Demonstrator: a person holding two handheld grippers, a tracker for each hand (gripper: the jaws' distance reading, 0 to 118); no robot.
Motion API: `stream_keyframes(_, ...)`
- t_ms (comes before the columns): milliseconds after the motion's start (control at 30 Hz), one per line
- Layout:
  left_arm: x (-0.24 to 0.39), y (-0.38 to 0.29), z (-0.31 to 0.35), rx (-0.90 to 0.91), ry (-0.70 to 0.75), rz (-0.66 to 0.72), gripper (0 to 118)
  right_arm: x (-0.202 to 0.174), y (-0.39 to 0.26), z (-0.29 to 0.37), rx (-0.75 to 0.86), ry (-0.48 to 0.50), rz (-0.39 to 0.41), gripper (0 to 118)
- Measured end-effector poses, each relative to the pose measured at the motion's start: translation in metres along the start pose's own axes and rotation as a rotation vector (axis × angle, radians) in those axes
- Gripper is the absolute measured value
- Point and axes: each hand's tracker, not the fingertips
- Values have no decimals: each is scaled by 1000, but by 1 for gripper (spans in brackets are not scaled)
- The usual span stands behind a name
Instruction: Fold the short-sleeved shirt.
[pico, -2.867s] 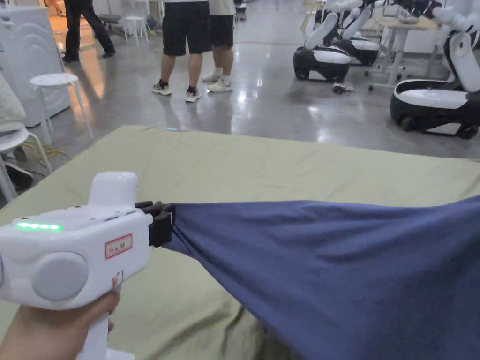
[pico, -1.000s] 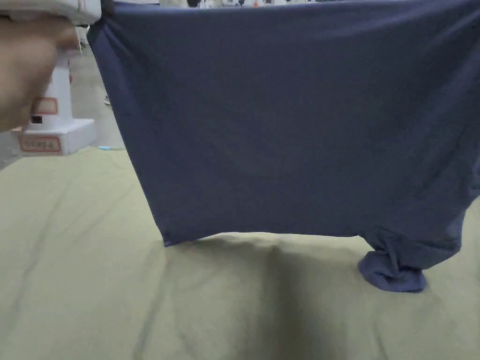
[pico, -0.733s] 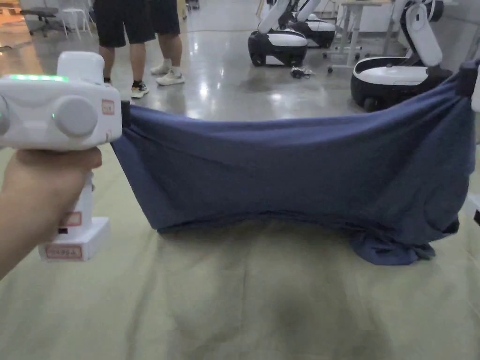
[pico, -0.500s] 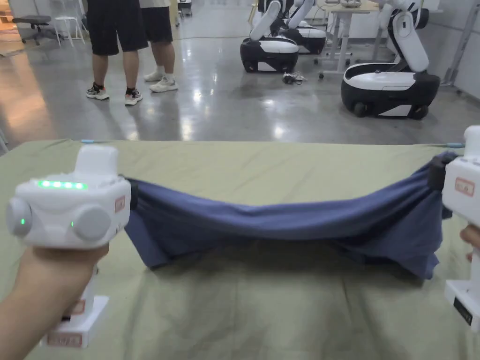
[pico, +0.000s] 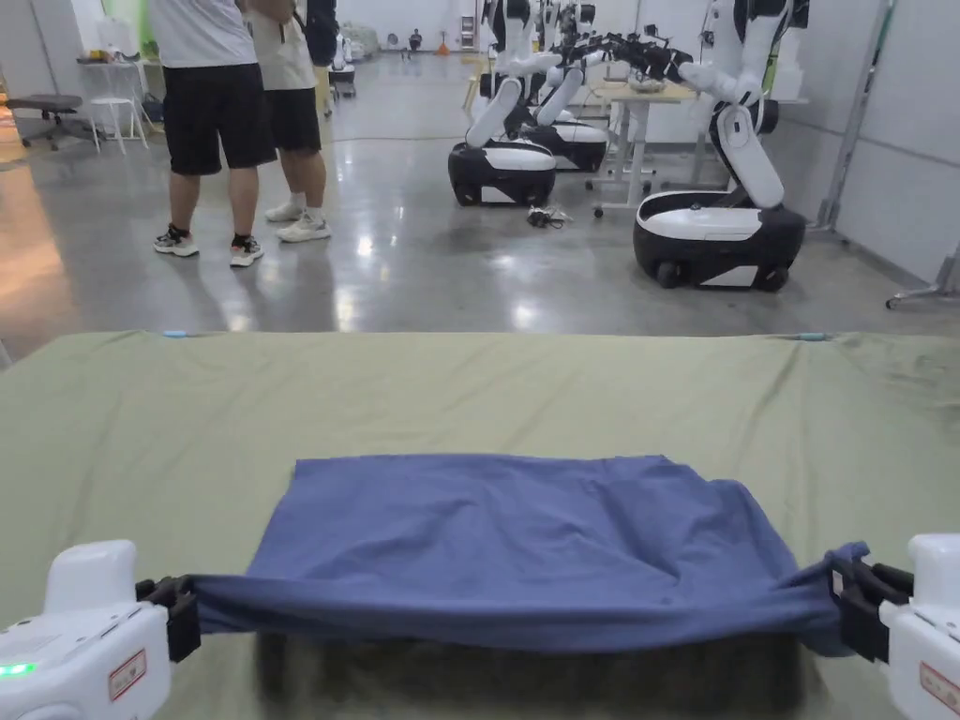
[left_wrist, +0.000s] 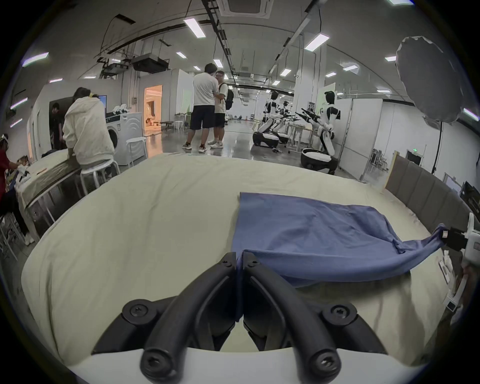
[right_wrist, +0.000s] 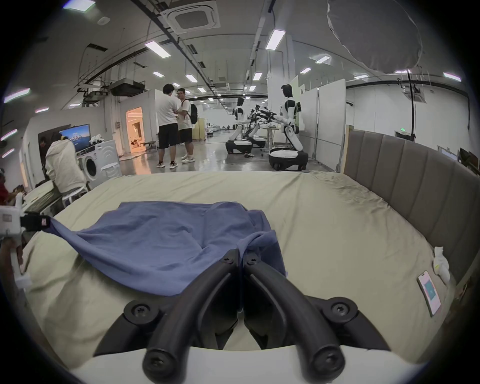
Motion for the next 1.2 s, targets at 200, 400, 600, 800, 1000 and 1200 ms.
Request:
stream_keyframes(200,-10,-41,67,-26,-51,-52,1,-1,-33,71,-34,29,32,2)
stream_keyframes(400,-15,-87,109,-61,-67,-101,1,-6,-79,122,-82,43,50,2)
stream_keyframes(600,-23,-126,134,-129,-73,-153,1,-8,-117,150,-149,26,96,2)
stream_keyframes(800,-21,-157,136,-165,-99,-267,2,-7,-150,153,-217,-1,128,2)
stream_keyframes(1000,-30,-171,125,-182,-86,-230,55,15,-178,127,-301,-51,-9,49)
stream_keyframes(1200,-32,-145,184,-77,-139,-214,115,11,-153,181,-169,-83,-63,115)
